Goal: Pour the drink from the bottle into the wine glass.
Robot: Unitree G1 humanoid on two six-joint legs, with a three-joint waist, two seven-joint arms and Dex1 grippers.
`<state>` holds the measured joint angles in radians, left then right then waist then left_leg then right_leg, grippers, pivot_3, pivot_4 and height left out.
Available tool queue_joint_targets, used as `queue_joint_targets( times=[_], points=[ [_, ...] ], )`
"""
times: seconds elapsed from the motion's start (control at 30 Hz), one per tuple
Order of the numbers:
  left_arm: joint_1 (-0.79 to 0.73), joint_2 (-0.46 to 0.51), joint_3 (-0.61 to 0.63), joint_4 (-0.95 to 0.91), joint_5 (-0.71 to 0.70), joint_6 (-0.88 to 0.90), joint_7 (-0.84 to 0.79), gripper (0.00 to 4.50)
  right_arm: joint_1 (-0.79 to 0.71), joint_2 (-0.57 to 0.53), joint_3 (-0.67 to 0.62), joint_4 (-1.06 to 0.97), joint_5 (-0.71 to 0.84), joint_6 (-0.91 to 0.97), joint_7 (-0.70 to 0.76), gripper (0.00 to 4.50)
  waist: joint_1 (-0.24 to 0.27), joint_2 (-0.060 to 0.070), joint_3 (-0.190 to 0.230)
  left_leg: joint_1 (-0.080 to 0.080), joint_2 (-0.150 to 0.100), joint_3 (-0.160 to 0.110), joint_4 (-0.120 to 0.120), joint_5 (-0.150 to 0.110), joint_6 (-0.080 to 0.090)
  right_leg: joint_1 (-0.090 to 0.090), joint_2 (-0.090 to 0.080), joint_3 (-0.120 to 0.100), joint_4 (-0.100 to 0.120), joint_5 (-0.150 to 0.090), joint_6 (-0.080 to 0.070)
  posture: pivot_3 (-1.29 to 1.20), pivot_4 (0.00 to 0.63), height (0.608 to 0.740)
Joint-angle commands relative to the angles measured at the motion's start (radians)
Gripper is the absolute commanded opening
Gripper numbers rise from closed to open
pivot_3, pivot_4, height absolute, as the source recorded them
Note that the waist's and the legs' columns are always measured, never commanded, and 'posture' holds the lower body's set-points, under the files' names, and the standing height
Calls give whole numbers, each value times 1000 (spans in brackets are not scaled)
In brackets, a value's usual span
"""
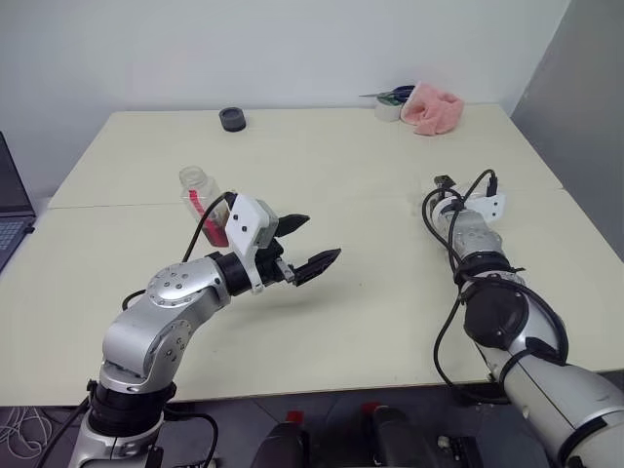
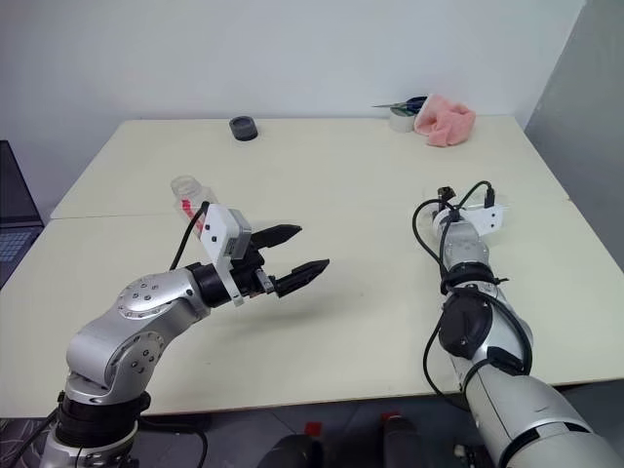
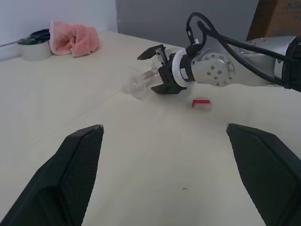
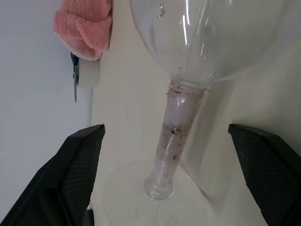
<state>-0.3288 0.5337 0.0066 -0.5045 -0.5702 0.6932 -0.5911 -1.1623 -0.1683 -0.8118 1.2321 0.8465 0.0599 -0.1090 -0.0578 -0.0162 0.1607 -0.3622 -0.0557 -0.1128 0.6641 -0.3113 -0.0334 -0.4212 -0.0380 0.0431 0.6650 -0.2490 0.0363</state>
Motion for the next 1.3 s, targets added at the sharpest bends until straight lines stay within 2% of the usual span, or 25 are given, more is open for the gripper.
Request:
queue_joint_targets(
  times=[0.03, 0.3, 0.33, 0.4, 0.67, 0.73, 1.0, 1.13, 1.3],
  points=[
    [-17, 9, 9, -29, -6, -5, -4, 4462, -28, 10, -21, 46, 6, -10, 11, 4500, 0, 0, 0, 0, 0, 0, 0, 0, 0, 0, 0, 0, 0, 0, 0, 0, 150, 740],
    [-26, 9, 7, -28, -6, 3, -8, 4462, -59, 24, -31, 76, -5, 27, 56, 4500, -13, 0, 0, 0, 1, 1, -1, 0, 0, 0, 0, 0, 0, 0, 0, 0, 150, 740],
    [-27, 9, 6, -29, -6, 4, -7, 4500, -61, 26, -27, 77, -9, 37, 64, 4102, -15, 0, 0, 0, 1, 1, -1, 0, 0, -1, 0, 0, 0, 0, 0, 0, 150, 740],
    [-27, 8, 7, -30, -6, 5, -6, 4500, -62, 26, -26, 79, -13, 45, 74, 3586, -19, 0, 0, 0, 1, 1, -1, 0, 0, -1, 0, 1, 0, 0, 0, 0, 150, 740],
    [-14, 1, 5, -45, -6, 10, 2, 4500, -47, 16, -20, 83, -36, 44, 76, 701, -23, 0, 0, -1, 0, 0, -1, 0, 0, -1, 0, 0, -1, 0, 0, 0, 150, 740],
    [-9, -2, 3, -53, -7, 13, 7, 4500, -46, 11, -25, 84, -38, 36, 74, 181, -23, 0, 0, 0, 1, 0, -1, 0, 0, -1, 0, 1, 0, 0, 0, 0, 150, 740],
    [2, 4, 6, -60, -6, 10, 9, 4500, -49, 2, -14, 83, -68, 18, 67, 168, -21, 0, 0, -1, 0, 0, -1, 0, 0, -1, 0, 0, 0, 0, 0, 0, 150, 740],
    [19, 10, 17, -72, -6, 11, 14, 4500, -58, -3, 137, 52, -220, -17, 136, 168, -19, 0, 0, -1, 0, 0, -1, 0, 0, -1, 0, 0, 0, 0, 0, 0, 150, 740],
    [153, 27, 82, -131, -25, 16, 29, 4500, -4, 61, 471, -48, -520, -104, 300, 168, -32, 1, 1, -1, 1, 0, -2, 0, 0, -4, 0, 2, 0, 0, 0, 0, 150, 740]
  ],
)
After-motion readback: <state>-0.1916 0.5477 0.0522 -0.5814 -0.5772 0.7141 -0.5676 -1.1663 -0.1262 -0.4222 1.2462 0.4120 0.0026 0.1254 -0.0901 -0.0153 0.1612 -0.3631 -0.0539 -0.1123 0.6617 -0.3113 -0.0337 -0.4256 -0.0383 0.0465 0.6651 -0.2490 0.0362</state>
